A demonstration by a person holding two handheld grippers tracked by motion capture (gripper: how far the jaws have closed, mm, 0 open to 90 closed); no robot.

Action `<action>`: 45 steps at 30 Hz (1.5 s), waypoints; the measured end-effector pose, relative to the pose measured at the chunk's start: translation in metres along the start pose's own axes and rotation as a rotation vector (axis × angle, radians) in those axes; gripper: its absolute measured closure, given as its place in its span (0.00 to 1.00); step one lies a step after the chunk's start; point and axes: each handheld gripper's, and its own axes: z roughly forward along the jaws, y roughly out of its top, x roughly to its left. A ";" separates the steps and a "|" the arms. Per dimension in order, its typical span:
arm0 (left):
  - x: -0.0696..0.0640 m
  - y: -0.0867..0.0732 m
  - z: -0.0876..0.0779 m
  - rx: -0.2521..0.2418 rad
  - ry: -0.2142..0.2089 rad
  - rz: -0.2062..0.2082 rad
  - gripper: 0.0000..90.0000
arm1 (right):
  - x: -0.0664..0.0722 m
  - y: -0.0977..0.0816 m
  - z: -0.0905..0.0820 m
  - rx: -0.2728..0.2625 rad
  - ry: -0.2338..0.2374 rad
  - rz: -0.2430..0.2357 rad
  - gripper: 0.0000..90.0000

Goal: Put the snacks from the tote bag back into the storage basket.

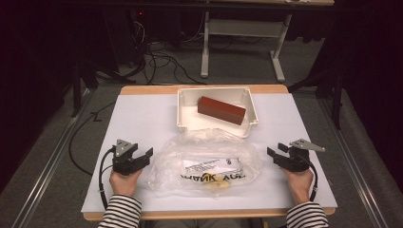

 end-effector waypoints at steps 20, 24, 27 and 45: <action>0.001 -0.003 0.016 0.041 0.049 0.016 0.38 | 0.000 0.000 0.011 0.015 -0.029 0.001 0.49; 0.000 -0.003 0.018 0.039 0.051 0.020 0.39 | 0.000 0.000 0.011 0.014 -0.027 0.011 0.49; -0.001 -0.003 0.019 0.041 0.055 0.022 0.39 | 0.000 0.000 0.011 0.017 -0.030 0.011 0.49; -0.002 -0.005 0.026 0.052 0.073 0.036 0.39 | 0.002 0.001 0.016 0.062 -0.045 -0.018 0.49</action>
